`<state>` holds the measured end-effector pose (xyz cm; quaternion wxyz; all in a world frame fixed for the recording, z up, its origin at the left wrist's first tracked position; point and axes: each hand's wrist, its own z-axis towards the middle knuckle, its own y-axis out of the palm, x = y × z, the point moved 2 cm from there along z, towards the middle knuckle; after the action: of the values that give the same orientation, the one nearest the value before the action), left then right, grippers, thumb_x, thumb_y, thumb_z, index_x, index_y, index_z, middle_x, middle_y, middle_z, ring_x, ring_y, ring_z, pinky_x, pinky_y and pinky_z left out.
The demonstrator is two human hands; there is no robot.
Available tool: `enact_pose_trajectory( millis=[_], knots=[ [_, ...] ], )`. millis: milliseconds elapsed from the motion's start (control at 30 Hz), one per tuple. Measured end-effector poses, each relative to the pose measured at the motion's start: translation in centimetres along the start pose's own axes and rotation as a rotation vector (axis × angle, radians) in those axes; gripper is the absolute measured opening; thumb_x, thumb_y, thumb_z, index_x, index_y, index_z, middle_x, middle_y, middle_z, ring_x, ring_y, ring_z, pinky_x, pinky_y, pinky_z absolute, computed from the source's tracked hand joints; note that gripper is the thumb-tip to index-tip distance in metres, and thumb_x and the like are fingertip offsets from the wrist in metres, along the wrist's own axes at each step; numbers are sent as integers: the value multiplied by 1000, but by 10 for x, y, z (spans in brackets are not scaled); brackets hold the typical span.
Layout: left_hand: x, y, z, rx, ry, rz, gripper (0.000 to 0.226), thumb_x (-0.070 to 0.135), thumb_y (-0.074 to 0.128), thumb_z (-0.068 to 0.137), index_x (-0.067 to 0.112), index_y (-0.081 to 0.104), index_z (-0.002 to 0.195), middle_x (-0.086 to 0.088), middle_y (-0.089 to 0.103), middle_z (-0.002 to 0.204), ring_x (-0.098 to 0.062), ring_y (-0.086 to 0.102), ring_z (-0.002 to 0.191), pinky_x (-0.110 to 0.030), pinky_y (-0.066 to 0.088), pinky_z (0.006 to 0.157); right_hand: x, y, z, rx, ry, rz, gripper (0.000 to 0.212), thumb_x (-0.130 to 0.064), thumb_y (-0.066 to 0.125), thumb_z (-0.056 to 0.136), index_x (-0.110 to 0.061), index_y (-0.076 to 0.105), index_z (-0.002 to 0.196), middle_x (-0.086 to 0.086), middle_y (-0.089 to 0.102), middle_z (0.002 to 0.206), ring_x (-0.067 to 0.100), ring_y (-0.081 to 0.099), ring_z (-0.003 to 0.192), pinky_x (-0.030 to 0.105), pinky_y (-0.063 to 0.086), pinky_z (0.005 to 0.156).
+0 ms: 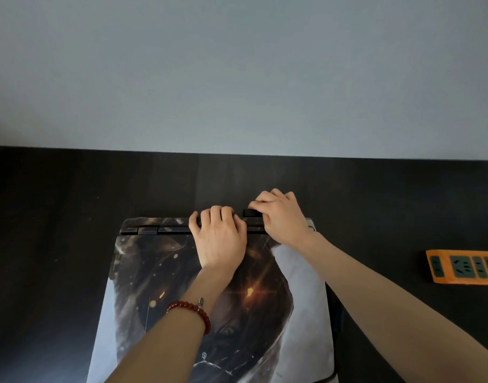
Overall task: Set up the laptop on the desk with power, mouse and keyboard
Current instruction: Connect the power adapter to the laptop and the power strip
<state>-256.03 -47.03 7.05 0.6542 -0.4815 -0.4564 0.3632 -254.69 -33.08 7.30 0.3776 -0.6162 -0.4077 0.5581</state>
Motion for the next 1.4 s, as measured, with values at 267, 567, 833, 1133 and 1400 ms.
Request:
enact_pose_trajectory(
  millis=[267, 567, 833, 1133, 1400],
  knots=[
    [-2, -1, 1, -49, 16, -104, 15, 20, 51, 87, 11, 63, 92, -6, 66, 92, -26, 60, 91, -48, 38, 99, -7, 0, -5, -70, 94, -43, 36, -12, 47, 89, -24, 53, 122, -1, 56, 120, 19, 46, 109, 36, 29, 89],
    [-90, -102, -78, 13, -207, -505, 23, 7, 52, 87, 8, 61, 109, -9, 58, 113, -23, 52, 107, -32, 41, 95, -112, -15, -101, 76, 145, 255, 37, -10, 46, 91, -16, 51, 128, 5, 54, 131, 21, 48, 122, 34, 38, 105],
    [-276, -183, -276, -71, -697, -225, 38, 0, 46, 85, 8, 55, 121, -16, 53, 122, -37, 47, 113, -44, 41, 95, -271, 24, -176, -169, -213, 282, 35, -9, 41, 92, -16, 53, 125, 3, 57, 124, 23, 54, 111, 36, 41, 95],
    [-440, -196, -393, -413, -574, 207, 57, 18, 49, 85, 35, 32, 137, 4, 12, 156, -32, 2, 144, -52, 15, 114, -432, 121, -200, -424, -441, 97, 39, -21, 33, 97, -18, 41, 135, 0, 49, 136, 17, 42, 124, 28, 23, 109],
    [-527, -211, -375, -505, -330, 183, 48, 14, 50, 89, 28, 37, 133, 4, 29, 150, -29, 6, 144, -51, 13, 115, -556, 198, -207, -845, -357, -46, 60, -29, 36, 97, -15, 6, 146, 8, 22, 152, 26, 22, 139, 45, 24, 110]
  ],
)
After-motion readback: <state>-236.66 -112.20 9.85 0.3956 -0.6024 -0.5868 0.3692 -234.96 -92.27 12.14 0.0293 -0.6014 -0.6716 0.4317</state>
